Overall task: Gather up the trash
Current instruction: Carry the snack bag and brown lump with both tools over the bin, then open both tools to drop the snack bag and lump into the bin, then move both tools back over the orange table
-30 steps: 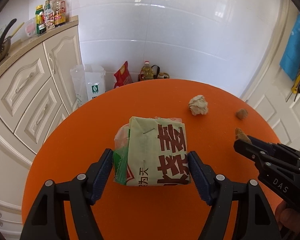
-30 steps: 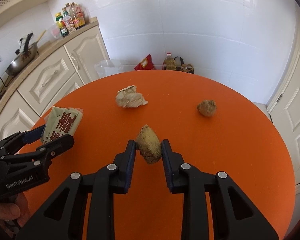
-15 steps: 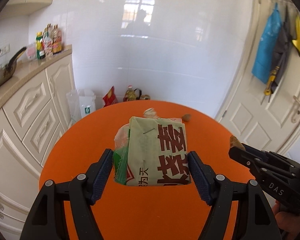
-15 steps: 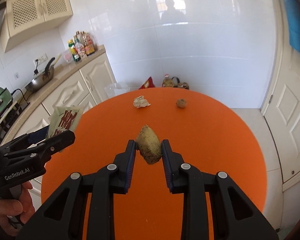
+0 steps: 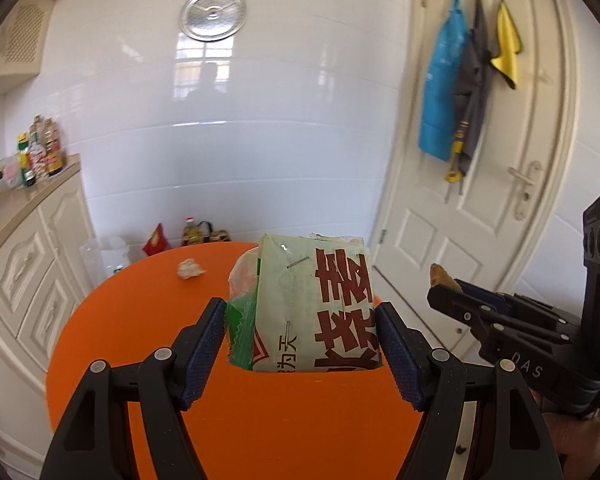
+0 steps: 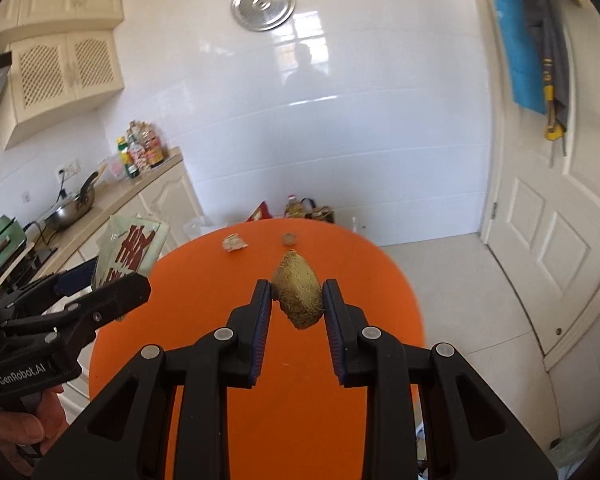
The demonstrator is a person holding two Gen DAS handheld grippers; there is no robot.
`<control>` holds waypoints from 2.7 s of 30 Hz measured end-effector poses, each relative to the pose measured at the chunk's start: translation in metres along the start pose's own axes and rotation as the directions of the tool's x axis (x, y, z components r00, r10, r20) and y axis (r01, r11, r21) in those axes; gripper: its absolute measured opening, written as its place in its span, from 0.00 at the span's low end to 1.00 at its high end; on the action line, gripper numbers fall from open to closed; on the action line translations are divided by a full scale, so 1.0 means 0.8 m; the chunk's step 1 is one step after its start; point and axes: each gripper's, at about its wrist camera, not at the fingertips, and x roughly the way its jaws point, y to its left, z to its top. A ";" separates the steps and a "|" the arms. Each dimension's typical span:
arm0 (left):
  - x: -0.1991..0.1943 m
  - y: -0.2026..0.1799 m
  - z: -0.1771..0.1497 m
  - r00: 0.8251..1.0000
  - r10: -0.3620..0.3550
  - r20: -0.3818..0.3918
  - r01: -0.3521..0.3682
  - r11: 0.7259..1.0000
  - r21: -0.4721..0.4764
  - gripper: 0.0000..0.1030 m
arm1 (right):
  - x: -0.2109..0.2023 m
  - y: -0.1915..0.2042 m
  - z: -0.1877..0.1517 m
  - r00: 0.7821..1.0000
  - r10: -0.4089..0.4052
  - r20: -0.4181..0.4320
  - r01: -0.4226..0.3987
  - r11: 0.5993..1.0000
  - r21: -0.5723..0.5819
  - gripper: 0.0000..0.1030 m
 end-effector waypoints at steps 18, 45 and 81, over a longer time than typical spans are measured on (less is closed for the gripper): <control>0.088 -0.121 0.027 0.927 -0.297 -0.231 0.332 0.934 0.133 0.68 | -0.111 -0.243 -0.075 0.942 -0.330 -0.065 0.336 0.905 0.261 0.26; 0.402 -0.255 -0.007 0.655 -0.220 -0.723 0.429 0.896 0.116 0.70 | 0.005 -0.419 -0.227 0.886 -0.240 -0.397 0.422 0.772 0.475 0.28; 0.230 -0.199 0.045 0.869 -0.189 -0.456 0.297 0.939 0.176 0.91 | -0.054 -0.345 -0.133 0.873 -0.397 -0.285 0.485 0.770 0.414 1.00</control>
